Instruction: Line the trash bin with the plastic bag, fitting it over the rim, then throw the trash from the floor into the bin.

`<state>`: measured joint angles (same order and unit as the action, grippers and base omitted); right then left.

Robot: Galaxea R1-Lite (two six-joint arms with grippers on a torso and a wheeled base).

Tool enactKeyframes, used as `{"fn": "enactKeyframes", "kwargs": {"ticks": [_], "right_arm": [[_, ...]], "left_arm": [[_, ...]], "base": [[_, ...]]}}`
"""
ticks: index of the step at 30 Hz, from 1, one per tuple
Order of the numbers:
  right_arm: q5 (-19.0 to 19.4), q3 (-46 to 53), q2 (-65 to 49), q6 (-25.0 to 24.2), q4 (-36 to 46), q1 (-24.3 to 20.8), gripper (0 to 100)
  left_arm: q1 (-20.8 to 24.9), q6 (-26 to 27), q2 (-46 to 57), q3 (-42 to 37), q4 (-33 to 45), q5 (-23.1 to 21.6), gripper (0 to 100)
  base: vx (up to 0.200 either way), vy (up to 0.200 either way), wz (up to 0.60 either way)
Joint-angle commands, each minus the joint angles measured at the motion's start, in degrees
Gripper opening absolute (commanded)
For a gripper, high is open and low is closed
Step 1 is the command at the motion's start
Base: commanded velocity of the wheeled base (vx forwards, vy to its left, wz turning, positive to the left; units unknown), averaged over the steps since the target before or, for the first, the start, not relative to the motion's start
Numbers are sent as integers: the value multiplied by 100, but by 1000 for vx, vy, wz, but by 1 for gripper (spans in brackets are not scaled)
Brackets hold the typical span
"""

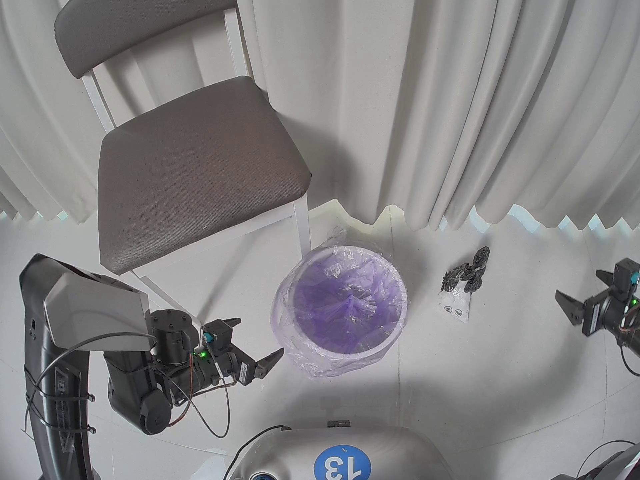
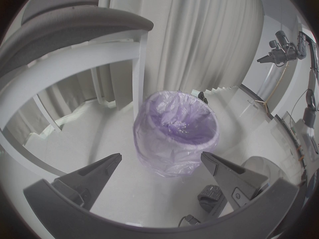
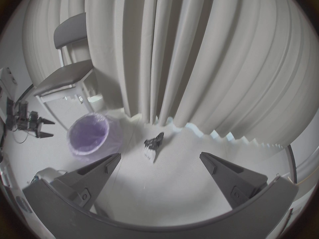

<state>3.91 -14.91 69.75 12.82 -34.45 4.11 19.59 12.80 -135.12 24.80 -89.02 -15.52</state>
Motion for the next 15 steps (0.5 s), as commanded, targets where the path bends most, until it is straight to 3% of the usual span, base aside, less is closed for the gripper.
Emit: {"fn": "enactKeyframes", "kwargs": {"ticks": [1, 9, 13, 14, 15], "right_arm": [[162, -320, -2001, 80, 1678, -24, 100], [285, -284, -2098, 27, 1749, 11, 100], [329, -223, -2106, 27, 1766, -7, 100], [426, -205, -2141, 27, 1731, -42, 100], [426, -205, -2141, 27, 1731, -42, 100]], "left_arm": [[-8, 223, -788, 184, -98, -496, 100], [1020, -32, -1245, 623, -72, 647, 100], [1495, -331, -1254, 799, 394, 1068, 100], [1794, -638, -1236, 983, 737, 1464, 100], [1794, -638, -1236, 983, 737, 1464, 100]], "base": [[0, 0, 0], [0, 0, 0], [0, 0, 0], [0, 0, 0], [0, 0, 0]]}}
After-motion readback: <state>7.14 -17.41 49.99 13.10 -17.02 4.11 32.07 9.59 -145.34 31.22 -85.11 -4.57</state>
